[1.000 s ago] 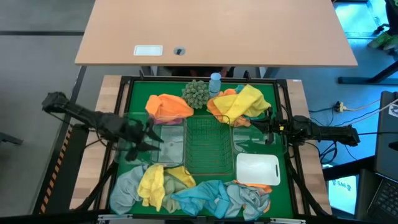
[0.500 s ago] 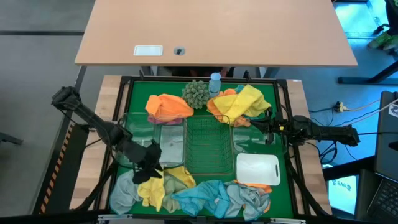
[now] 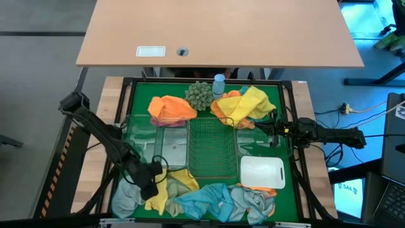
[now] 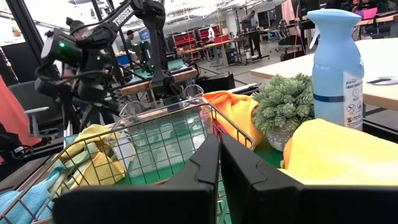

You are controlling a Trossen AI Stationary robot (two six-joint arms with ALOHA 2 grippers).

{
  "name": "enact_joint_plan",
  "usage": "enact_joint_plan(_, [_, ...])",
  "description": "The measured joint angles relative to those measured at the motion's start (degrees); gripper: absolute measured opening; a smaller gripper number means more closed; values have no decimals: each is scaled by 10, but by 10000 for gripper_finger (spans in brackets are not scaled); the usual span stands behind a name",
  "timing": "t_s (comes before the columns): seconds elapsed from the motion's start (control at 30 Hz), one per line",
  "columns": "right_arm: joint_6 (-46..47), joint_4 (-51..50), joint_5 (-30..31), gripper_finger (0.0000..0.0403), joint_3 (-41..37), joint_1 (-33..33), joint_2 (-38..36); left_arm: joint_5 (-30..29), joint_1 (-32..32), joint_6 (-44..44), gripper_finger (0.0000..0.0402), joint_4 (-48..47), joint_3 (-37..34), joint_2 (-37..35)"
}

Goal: Sort microfiber towel by color & place in baskets
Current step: Put the bottom left yellow microfiber cloth into the middle transparent bin

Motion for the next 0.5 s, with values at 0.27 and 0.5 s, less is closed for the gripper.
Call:
enact_joint_plan(0.27, [0, 0, 0, 17, 0, 0, 0, -22, 1, -6, 153, 7, 0, 18])
enact_joint_plan(0.5, [0, 0, 0, 17, 0, 0, 0, -28, 2, -6, 153, 6, 0, 18])
